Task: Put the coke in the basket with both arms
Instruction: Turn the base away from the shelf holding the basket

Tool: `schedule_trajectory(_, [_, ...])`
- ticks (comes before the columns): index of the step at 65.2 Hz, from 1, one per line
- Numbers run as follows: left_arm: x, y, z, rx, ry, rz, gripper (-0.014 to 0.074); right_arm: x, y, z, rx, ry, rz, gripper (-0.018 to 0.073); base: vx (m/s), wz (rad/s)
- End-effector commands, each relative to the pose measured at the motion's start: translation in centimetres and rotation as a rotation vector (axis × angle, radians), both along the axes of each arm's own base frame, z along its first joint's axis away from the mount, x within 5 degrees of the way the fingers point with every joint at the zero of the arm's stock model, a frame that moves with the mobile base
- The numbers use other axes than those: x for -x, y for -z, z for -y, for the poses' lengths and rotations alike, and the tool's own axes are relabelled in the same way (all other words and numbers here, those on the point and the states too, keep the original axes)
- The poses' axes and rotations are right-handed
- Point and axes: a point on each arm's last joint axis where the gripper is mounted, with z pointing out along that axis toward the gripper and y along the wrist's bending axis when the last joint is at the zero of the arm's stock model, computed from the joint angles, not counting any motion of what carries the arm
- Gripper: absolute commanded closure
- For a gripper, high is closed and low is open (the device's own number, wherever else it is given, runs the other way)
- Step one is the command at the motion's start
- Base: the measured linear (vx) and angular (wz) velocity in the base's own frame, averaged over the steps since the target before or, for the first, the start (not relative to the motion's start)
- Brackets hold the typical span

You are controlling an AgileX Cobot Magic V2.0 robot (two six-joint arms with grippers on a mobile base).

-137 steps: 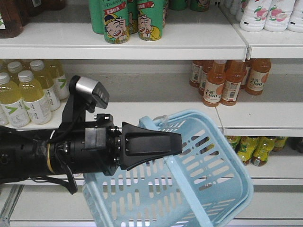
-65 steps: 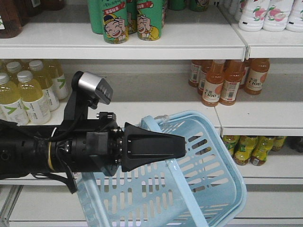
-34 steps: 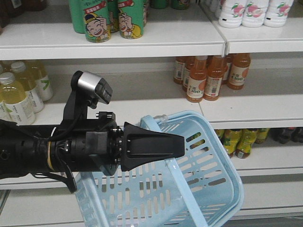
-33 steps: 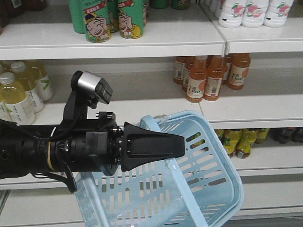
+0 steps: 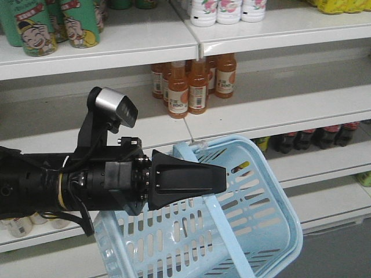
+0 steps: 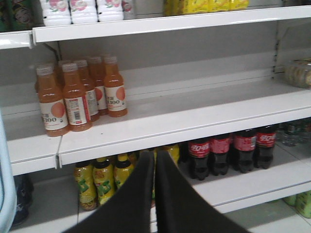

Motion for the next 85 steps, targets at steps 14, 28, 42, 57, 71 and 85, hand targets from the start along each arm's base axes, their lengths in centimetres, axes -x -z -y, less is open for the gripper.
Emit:
schedule_trajectory(14, [1.78,-3.41,-0.53,0.214,0.150,0.057,0.0604,0.09,-0.37,-0.12,0.022,-0.012,0.076,0.0564,-0.04,-0.44])
schedule_trajectory(28, [1.78,-3.41,-0.53,0.214,0.150,0.057,0.0604,0.09,-0.37,-0.12,0.022,-0.012,0.076,0.0564,-0.06,-0.46])
schedule_trajectory(42, [1.78,-3.41,-0.53,0.214,0.150,0.057,0.0604,0.09,-0.37,-0.12,0.022,-0.012,0.076,0.0564,-0.07,-0.42])
schedule_trajectory(57, [1.78,-3.41,-0.53,0.214,0.150,0.057,0.0604,0.09,-0.37,-0.12,0.022,-0.012,0.076,0.0564,-0.07,-0.41])
schedule_trajectory(71, [1.78,-3.41,-0.53,0.214,0.150,0.057,0.0604,0.09,-0.37,-0.12,0.022,-0.012,0.076,0.0564,-0.06,-0.39])
schedule_trajectory(85, [1.78,-3.41,-0.53,0.214,0.150,0.057,0.0604,0.09,-0.37,-0.12,0.022,-0.012,0.076,0.0564,-0.05,-0.39])
